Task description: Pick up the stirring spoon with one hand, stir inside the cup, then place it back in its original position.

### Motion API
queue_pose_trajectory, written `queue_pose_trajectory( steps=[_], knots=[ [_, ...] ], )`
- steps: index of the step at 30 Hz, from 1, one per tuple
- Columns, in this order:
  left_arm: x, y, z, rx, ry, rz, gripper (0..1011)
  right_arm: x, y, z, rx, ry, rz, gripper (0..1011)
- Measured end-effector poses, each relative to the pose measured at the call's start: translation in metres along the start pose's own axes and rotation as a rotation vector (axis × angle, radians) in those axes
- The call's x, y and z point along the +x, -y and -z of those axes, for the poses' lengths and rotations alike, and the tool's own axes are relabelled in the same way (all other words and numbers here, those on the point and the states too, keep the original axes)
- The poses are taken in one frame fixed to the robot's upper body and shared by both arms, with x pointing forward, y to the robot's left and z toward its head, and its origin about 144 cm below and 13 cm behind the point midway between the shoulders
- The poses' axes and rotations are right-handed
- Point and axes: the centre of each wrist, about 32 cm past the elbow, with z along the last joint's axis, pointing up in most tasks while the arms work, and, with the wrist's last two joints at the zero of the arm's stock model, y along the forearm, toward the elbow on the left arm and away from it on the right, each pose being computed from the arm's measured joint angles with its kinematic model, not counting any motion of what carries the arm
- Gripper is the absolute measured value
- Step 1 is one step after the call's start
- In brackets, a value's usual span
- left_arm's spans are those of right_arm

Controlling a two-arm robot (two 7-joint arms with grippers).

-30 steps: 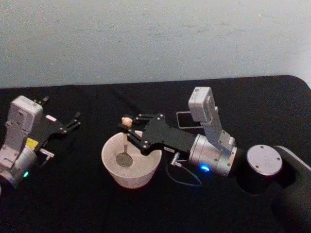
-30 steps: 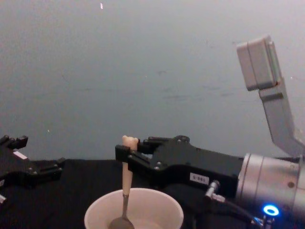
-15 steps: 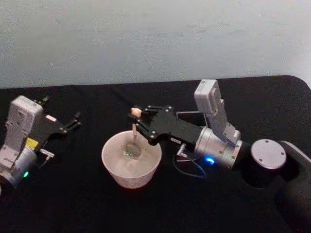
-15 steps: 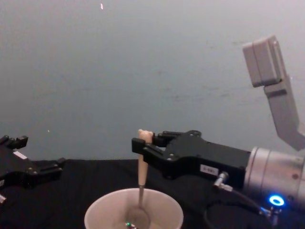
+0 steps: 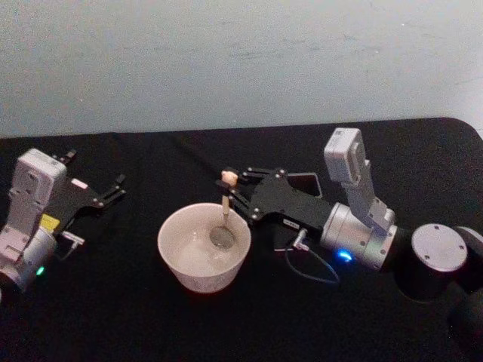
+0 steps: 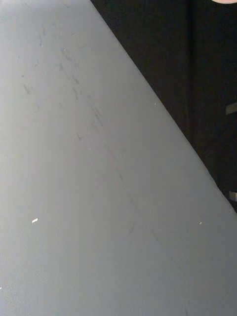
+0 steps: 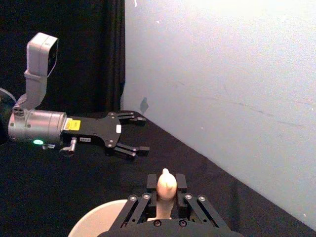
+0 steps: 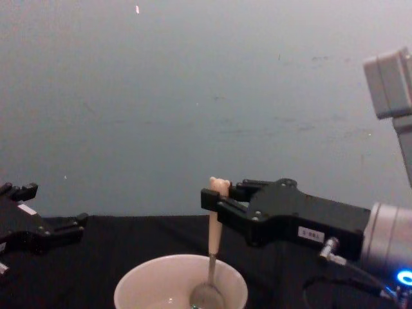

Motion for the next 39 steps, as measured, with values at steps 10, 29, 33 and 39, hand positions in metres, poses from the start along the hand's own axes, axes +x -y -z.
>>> queue_pose_trajectory(
  steps=[10, 29, 33, 39],
  knots=[
    [0.0, 0.0, 0.0, 0.0, 0.0, 0.0, 1001, -0.011, 0.013, -0.002, -0.001, -0.016, -0.019, 214],
    [0.0, 0.0, 0.0, 0.0, 0.0, 0.0, 1001, -0.028, -0.014, -0.002, 0.008, -0.036, -0.106, 214],
    [0.0, 0.0, 0.0, 0.0, 0.0, 0.0, 1001, -0.025, -0.022, -0.001, 0.011, -0.031, -0.101, 214],
    [0.0, 0.0, 0.0, 0.0, 0.0, 0.0, 1001, -0.017, -0.031, 0.0, 0.014, -0.022, -0.068, 214]
  ],
)
